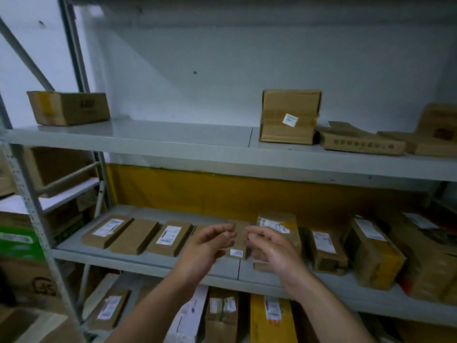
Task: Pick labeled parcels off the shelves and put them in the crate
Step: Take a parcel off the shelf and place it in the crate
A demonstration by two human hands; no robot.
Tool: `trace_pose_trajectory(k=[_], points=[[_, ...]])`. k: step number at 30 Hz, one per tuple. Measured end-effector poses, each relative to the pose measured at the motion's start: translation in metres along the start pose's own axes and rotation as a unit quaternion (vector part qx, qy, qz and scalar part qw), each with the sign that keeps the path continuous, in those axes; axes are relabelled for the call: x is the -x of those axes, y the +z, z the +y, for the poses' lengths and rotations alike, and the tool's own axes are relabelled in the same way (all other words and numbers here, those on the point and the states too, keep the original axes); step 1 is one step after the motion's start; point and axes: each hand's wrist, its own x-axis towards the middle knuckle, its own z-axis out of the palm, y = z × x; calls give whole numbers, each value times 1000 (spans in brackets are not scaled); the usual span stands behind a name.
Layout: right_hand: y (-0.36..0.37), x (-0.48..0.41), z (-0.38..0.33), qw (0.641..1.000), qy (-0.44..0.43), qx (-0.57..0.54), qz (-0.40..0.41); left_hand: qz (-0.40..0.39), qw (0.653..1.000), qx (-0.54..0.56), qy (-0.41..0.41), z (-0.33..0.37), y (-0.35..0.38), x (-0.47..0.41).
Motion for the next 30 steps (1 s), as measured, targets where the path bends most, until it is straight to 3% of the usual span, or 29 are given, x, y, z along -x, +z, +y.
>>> trace_pose_trajectory(k=[13,18,23,30], points=[[-89,-132,-91,982,-181,-27,51,-43,980,-15,193,106,55,-164],[-120,-163,-122,948,-256,-44,184,-28,974,-1,224,135,71,-218],[-150,-189,-153,903,-309,-47,294,11,976,21,218,159,76,-283],[-160,-229,-184,917,-244,25,314,-26,989,86,117,195,84,-341]])
